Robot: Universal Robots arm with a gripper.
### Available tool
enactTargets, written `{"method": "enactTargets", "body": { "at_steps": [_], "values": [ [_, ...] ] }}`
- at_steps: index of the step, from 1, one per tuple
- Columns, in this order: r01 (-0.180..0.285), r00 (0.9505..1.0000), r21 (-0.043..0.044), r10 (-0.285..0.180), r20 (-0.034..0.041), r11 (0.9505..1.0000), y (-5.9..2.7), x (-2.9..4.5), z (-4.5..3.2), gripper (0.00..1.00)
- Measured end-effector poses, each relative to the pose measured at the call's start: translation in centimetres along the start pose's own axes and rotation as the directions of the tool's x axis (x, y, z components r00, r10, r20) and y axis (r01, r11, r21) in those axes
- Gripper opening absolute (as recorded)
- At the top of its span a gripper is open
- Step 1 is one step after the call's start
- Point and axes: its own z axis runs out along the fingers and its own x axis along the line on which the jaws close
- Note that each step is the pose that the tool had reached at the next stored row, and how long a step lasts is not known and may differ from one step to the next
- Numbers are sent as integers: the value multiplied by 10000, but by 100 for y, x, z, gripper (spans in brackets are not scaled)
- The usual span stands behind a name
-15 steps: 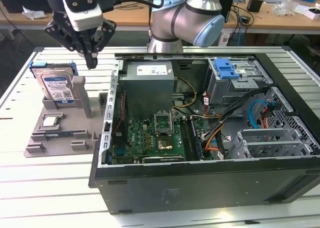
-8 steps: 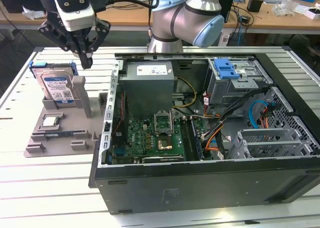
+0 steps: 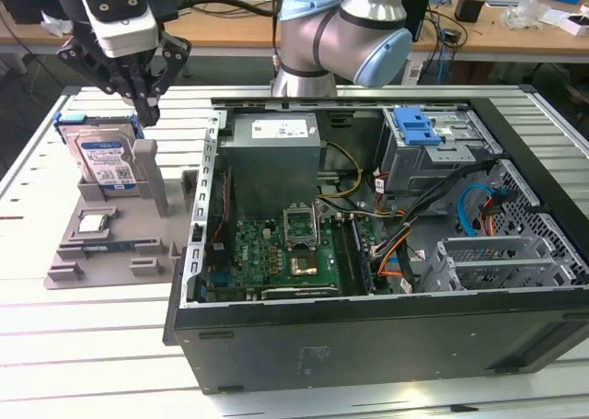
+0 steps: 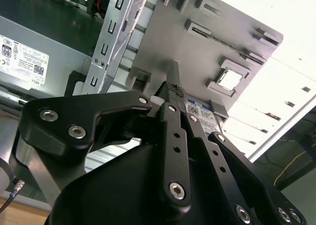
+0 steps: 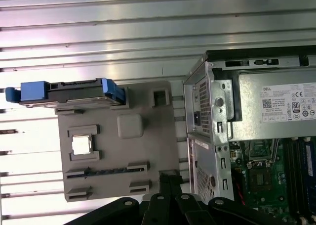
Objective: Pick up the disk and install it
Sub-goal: 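Reach for the disk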
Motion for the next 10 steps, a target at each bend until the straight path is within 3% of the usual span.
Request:
{"method": "enactTargets", "body": {
  "at_steps": [10],
  "values": [
    [0,10000,0,0,0,10000,-8,113,-1,11]
  ]
}}
